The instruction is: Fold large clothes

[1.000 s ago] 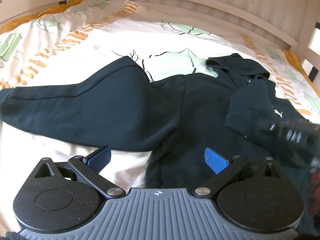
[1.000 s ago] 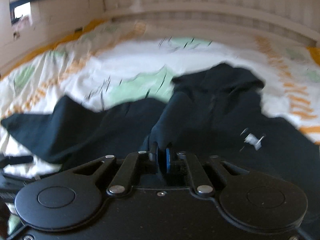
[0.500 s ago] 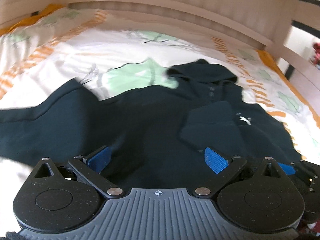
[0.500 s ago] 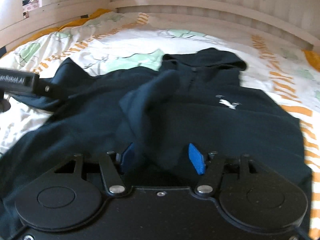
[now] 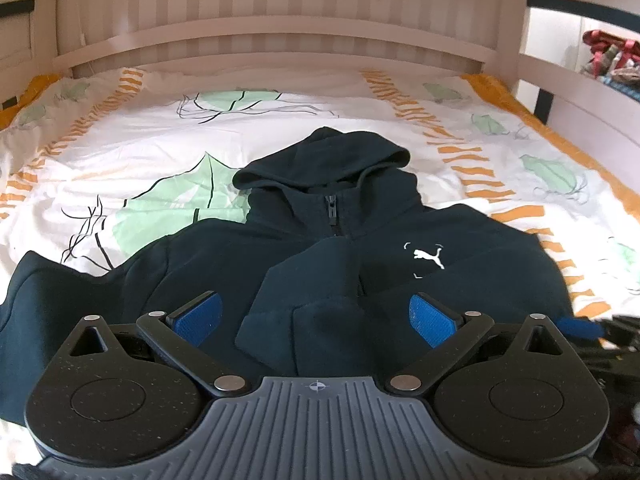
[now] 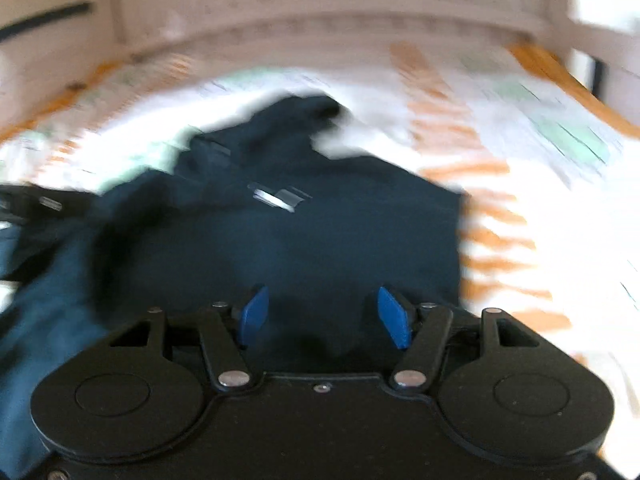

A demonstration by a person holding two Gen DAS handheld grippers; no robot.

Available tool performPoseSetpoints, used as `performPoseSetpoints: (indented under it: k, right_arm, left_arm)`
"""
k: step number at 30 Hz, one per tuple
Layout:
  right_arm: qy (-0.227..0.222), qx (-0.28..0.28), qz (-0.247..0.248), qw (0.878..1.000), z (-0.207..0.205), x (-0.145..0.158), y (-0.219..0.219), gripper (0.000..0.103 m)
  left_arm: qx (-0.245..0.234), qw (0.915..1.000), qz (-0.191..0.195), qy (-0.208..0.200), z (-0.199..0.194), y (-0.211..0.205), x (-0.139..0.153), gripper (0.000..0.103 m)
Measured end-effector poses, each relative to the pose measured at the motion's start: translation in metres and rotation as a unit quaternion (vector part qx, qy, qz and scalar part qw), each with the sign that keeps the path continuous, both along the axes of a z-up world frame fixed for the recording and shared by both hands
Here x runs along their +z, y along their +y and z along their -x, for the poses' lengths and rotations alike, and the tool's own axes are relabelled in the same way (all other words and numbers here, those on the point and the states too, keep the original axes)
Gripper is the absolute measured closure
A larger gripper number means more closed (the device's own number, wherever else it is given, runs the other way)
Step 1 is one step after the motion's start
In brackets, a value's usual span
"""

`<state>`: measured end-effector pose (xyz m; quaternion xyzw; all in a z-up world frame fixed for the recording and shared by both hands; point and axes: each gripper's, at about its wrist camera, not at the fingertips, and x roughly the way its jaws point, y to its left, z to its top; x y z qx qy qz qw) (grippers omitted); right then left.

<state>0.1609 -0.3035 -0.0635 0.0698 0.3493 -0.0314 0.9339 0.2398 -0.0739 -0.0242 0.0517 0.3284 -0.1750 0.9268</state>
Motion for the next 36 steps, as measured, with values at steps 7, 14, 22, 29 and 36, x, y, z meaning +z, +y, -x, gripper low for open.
performPoseSetpoints:
  k: [7,14,22,29,36]
  right_arm:
    - [-0.029,0.018,0.015,0.999,0.016,-0.011,0.004,0.042]
    - [-0.038,0.019,0.029,0.999,0.018,-0.017,0.004,0.041]
    - [-0.042,0.019,0.033,0.998,0.020,-0.019,0.006,0.041]
    - [-0.042,0.019,0.033,0.998,0.021,-0.019,0.006,0.040]
    - [-0.043,0.019,0.032,0.998,0.021,-0.019,0.005,0.040]
  left_arm:
    - [0.024,0.9982,-0.054,0.001,-0.006,-0.001,-0.021,0.002]
    - [0.068,0.9960,-0.048,0.033,-0.003,0.041,-0.035,0.000]
    - [0.106,0.9923,-0.023,0.060,0.011,0.081,-0.041,0.001]
    - [0.103,0.9902,0.031,0.089,0.003,0.102,-0.045,0.002]
    - [0.064,0.9940,0.056,0.068,0.001,0.095,-0.043,0.061]
